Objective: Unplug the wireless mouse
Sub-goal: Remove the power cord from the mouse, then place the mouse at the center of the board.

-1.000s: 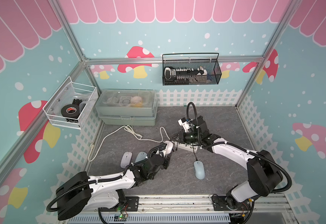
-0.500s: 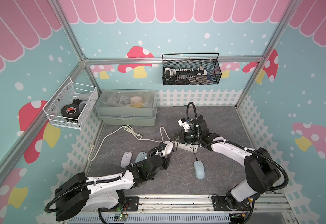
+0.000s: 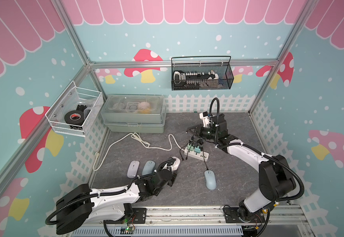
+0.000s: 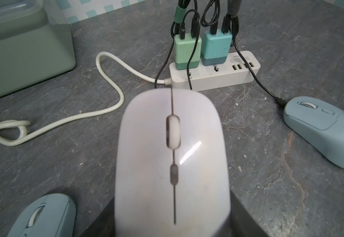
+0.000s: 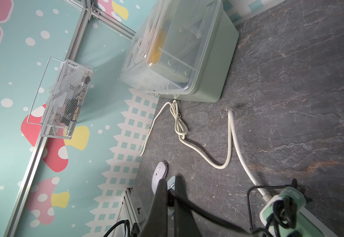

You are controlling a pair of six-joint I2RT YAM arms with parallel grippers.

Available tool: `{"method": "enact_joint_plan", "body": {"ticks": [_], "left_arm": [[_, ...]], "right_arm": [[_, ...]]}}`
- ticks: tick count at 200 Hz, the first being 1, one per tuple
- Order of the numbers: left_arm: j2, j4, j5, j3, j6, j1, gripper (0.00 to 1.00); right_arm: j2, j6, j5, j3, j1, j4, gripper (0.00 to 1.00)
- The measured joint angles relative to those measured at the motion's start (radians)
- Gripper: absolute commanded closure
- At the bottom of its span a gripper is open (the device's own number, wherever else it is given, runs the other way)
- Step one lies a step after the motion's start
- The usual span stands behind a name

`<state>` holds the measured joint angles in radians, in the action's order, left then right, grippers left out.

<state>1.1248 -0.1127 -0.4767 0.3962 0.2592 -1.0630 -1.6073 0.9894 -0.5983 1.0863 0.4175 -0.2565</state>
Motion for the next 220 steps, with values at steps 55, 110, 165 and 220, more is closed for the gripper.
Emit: {"method": "enact_joint_plan", "body": {"ticks": [55, 110, 165, 220], "left_arm": [[-0.023, 0.017, -0.032, 0.000, 0.011, 0.000, 0.57], [0.019, 0.089, -0.055, 0.033, 0.088, 0.028, 0.55], [0.095, 0.168, -0.013, 0.046, 0.209, 0.120, 0.55], [0.196, 0.220, 0.093, 0.078, 0.265, 0.176, 0.53]], "right_arm": [[-0.023, 0.023, -0.023, 0.000, 0.003, -0.040, 1.00], [-0.050, 0.011, -0.074, 0.000, 0.026, -0.036, 1.00], [-0.062, -0.015, -0.093, 0.000, 0.044, -0.014, 1.00], [-0.066, -0.025, -0.099, 0.000, 0.049, -0.004, 1.00]]}}
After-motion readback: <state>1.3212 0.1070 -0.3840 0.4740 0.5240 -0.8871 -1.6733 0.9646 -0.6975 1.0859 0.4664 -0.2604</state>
